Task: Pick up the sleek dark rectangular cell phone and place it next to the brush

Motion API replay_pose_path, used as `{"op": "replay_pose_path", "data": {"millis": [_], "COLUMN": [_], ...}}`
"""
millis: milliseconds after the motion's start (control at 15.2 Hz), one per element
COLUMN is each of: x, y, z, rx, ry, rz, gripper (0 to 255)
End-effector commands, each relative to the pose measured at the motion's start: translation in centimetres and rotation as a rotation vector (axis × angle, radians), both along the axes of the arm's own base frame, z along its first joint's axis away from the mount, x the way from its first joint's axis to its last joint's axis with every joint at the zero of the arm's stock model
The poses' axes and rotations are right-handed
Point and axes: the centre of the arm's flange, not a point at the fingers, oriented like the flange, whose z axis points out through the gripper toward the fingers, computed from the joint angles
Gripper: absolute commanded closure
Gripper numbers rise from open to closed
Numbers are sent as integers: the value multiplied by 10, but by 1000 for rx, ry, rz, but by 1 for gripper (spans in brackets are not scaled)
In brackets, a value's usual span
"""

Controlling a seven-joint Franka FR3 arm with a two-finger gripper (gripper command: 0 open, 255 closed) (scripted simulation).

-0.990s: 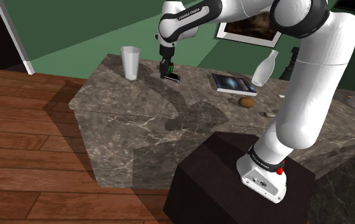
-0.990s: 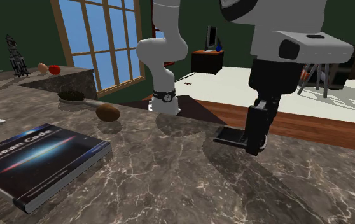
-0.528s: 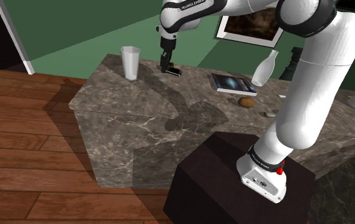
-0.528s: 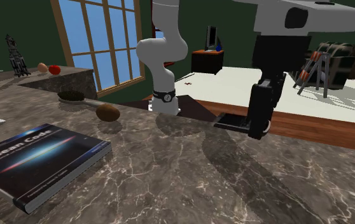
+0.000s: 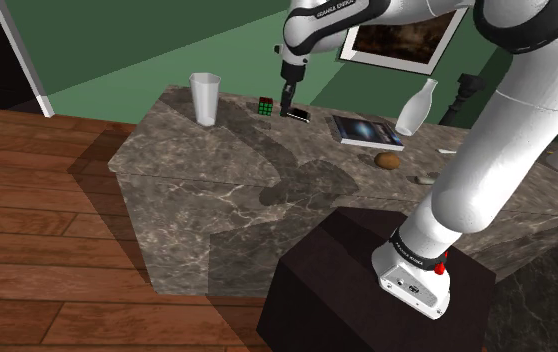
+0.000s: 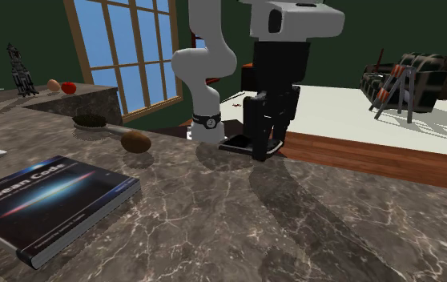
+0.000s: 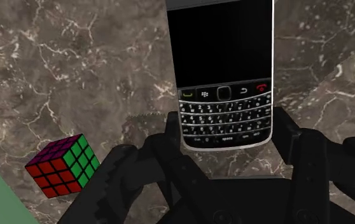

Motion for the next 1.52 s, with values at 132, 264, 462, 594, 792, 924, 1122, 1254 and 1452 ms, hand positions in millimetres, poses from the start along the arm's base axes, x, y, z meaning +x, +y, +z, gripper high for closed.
{"op": "replay_pose_path", "data": {"millis": [132,264,462,594,792,924,1122,1254,1452], "x": [-39,-57,-84,-101,-128,-146,-173,-191,-218], "y": [-37,-57,-86,-105,-134,-154,-183,-202,-231], "z": [-1,-1,-1,-1,-1,-1,-1,-1,-1], "rx": [1,1,1,1,1,1,1,1,1], "ry": [0,0,0,0,0,0,0,0,0], "rz": [1,1,1,1,1,1,1,1,1], "gripper": [255,255,255,255,255,255,255,255,255]}}
